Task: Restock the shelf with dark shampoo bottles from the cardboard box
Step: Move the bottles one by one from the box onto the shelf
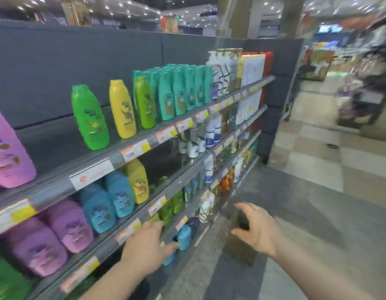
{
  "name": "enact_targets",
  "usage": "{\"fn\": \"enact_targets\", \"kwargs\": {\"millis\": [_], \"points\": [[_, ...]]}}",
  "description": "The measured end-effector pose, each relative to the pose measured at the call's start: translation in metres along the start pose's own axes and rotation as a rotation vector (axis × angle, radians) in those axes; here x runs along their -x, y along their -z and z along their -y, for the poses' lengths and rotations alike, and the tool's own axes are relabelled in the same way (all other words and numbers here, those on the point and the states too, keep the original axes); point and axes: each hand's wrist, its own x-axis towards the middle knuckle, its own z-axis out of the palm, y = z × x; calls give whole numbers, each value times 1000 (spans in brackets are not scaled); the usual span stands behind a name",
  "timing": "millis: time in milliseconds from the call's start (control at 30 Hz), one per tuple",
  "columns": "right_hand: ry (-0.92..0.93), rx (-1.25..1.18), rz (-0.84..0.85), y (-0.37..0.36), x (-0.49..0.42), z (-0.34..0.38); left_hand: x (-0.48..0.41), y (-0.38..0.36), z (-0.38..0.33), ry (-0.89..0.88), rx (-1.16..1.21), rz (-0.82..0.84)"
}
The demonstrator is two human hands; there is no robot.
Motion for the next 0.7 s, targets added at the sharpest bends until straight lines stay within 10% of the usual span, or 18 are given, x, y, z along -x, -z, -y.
{"fn": "enact_targets", "kwargs": {"millis": [267, 700], "points": [[-328, 25, 109, 32, 32, -191, -77, -107, -182, -87, 0, 211], [-415, 53, 305, 32, -52, -316, -202, -198, -262, 42, -1, 364]]}}
